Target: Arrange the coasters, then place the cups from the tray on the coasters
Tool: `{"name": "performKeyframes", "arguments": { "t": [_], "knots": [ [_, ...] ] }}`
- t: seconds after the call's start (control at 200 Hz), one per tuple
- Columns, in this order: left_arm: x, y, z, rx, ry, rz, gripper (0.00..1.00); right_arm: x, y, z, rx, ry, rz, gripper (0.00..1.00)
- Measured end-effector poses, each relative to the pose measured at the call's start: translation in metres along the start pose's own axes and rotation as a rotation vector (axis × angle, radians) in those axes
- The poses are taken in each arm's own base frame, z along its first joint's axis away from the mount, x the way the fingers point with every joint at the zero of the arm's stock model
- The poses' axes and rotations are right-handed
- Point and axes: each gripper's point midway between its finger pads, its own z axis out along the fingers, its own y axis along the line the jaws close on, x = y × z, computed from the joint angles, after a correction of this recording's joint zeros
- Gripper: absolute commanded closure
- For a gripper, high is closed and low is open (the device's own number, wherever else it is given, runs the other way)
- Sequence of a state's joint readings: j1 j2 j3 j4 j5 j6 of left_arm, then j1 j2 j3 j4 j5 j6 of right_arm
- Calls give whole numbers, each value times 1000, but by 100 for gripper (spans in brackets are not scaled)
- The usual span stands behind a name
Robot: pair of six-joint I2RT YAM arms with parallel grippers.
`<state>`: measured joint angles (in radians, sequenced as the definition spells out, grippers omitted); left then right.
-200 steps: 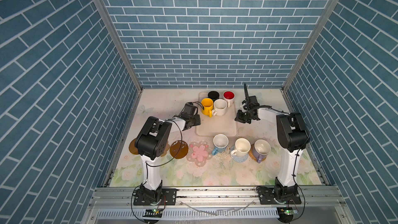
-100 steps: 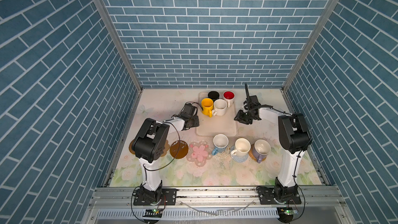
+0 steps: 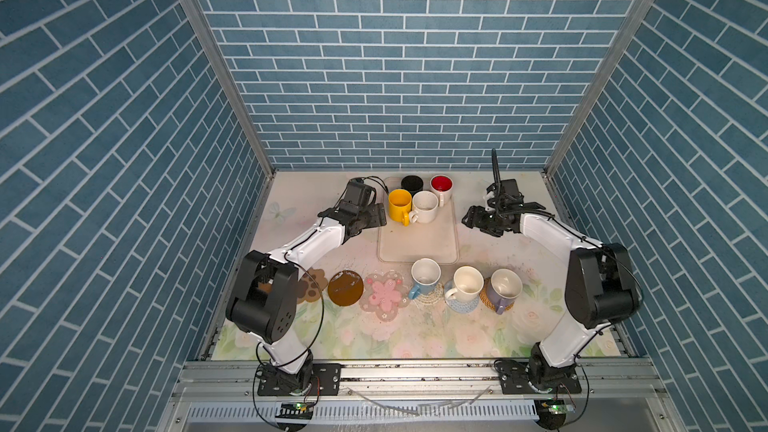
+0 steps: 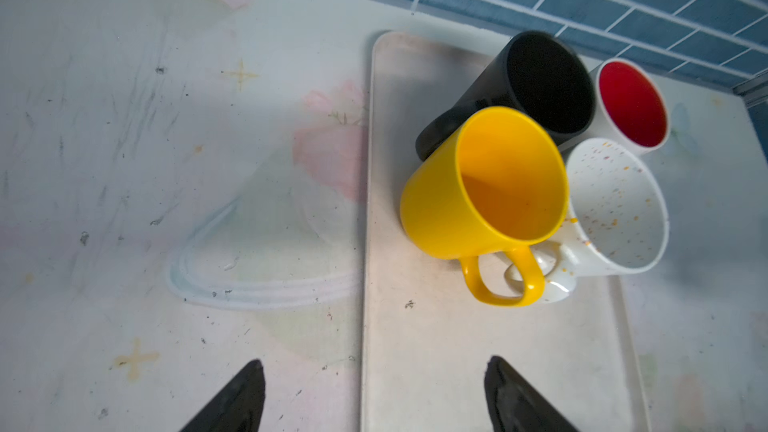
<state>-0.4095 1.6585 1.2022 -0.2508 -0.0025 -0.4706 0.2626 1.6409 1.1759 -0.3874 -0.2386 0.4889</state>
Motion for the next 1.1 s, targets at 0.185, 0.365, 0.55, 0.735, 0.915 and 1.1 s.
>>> {"name": "performKeyframes", "arguments": {
  "t": [0.185, 0.365, 0.55, 0.735, 0.915, 1.1],
  "knots": [
    [1, -16, -9, -4, 17, 40, 1, 10, -4, -57, 17, -141, -29, 1],
    [-5, -35, -17, -22, 20, 81, 1, 27, -17, -90, 55, -239, -36, 1],
    [-7, -45, -13, -67, 24, 103, 2, 41, -31, -99, 76, -306, -24, 1],
    [3, -44, -2, -124, 56, 91, 4, 48, -54, -99, 150, -359, 32, 1],
    [7, -45, 3, -150, 57, 68, 9, 50, -72, -109, 212, -449, 99, 1],
    [-3, -54, 2, -165, 34, 48, 11, 51, -88, -125, 261, -549, 164, 1]
  ]
}}
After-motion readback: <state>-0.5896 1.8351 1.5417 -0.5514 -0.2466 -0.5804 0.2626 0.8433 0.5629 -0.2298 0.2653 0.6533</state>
